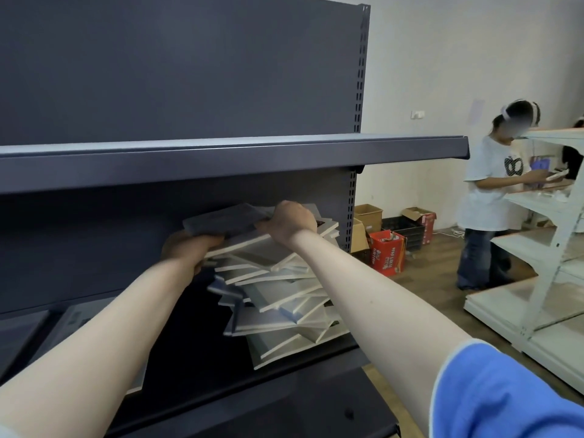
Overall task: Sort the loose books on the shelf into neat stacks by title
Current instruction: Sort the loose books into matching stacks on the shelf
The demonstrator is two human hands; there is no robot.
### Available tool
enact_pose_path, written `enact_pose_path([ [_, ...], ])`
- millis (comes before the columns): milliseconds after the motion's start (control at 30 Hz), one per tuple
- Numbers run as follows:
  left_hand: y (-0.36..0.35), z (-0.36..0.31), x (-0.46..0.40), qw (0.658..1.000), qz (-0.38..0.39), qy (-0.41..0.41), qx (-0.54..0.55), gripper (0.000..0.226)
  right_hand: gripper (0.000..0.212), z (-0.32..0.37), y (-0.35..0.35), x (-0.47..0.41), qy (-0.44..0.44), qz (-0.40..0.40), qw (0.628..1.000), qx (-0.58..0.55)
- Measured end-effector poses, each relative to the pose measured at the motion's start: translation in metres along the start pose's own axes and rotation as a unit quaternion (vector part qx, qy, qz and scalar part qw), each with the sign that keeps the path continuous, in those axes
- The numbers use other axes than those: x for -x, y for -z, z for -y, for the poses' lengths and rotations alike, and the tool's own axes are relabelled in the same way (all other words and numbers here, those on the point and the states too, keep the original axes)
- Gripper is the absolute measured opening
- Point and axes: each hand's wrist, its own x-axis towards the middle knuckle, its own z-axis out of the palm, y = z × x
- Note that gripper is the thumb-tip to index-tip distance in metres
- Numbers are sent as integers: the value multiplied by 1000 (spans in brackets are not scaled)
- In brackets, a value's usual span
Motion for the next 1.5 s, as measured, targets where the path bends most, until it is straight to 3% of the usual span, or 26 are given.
enact_pose_path([
  [133, 9, -1, 3, 997, 28, 45, 63, 9, 39, 7, 0, 2, 3, 12, 1000, -14],
  [300, 16, 0, 17, 992, 50, 34, 113, 27, 38, 20, -7, 6, 13, 22, 999, -22],
  [400, 26, 5, 20, 988, 21, 12, 153, 30, 39, 32, -12, 9, 23, 25, 999, -23],
  [600, 61, 17, 20, 980, -19, -8, 198, 16, 35, 67, -23, 14, 39, 55, 997, -31],
  [900, 147, 48, 10, 978, 13, -46, 201, 7, 33, 146, -69, 30, 28, 96, 992, -72],
  [1067, 202, 70, 2, 979, 14, -41, 200, 19, 33, 193, -102, 47, 15, 107, 990, -89],
  [1167, 236, 87, -1, 979, 14, -24, 203, 6, 35, 222, -124, 59, 12, 114, 989, -97],
  [1267, 269, 105, -2, 984, 9, -20, 177, 17, 35, 249, -147, 70, 8, 120, 987, -104],
  [1500, 335, 144, 2, 996, -18, -20, 88, 18, 43, 299, -204, 101, 4, 132, 984, -119],
])
